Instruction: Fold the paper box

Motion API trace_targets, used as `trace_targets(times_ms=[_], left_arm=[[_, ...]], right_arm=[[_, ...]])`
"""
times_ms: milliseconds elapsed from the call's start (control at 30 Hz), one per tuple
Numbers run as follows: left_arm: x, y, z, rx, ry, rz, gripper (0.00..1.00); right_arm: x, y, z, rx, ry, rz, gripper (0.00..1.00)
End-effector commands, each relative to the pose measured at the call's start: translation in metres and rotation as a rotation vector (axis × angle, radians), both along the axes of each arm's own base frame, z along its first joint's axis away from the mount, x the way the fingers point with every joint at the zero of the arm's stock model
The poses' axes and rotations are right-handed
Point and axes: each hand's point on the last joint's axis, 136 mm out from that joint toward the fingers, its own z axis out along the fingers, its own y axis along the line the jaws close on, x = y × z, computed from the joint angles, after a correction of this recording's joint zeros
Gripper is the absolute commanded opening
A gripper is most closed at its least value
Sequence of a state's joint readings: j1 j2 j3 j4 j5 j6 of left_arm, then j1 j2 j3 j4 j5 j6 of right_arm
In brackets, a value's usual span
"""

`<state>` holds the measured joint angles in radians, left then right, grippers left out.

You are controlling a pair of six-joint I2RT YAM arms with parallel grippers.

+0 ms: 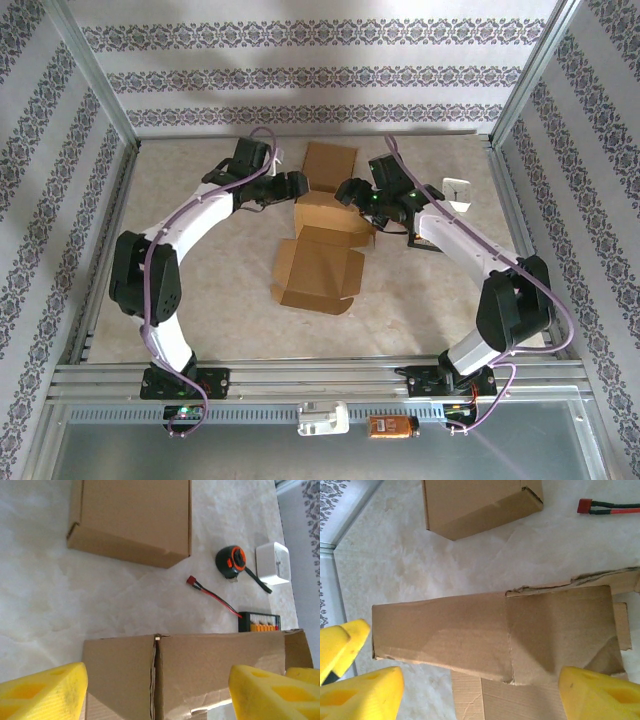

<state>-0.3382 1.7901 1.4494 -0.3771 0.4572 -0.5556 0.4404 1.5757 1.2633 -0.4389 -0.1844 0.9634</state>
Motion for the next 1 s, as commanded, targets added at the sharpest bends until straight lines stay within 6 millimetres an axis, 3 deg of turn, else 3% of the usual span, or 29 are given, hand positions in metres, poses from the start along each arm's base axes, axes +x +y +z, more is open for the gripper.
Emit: trace_targets(times_ms=[0, 167, 367, 533, 600, 667, 967], left_arm=[[0.001, -0.015, 0.011, -0.122, 0.026, -0.033, 0.70], [-0.001, -0.021, -0.002, -0.167, 0.068, -0.030, 0.60], [-0.006, -0.024, -0.004, -0.209, 0.073, -0.025, 0.57], [-0.009, -0.024, -0.008, -0.191, 0.077, -0.025, 0.57], [-0.010, -0.022, -0.010, -0.172, 0.075, -0.025, 0.57], [-0.011, -0.020, -0.010, -0.153, 0.069, -0.022, 0.57], [-0.012, -0.017, -0.009, -0.121, 0.055, -0.024, 0.57]], right_arm=[[0.009, 0.007, 0.005, 0.051, -0.027, 0.007, 0.78], [0.011, 0.014, -0.005, 0.050, -0.026, 0.024, 0.64], [0.010, 0.033, -0.014, 0.039, -0.017, 0.069, 0.52], [0.010, 0.034, -0.015, 0.041, -0.016, 0.063, 0.39], [0.008, 0.030, -0.013, 0.028, -0.016, 0.055, 0.47], [0.006, 0.022, -0.010, -0.005, -0.030, 0.044, 0.66], [-0.004, -0.014, 0.007, -0.144, -0.098, -0.018, 0.78]])
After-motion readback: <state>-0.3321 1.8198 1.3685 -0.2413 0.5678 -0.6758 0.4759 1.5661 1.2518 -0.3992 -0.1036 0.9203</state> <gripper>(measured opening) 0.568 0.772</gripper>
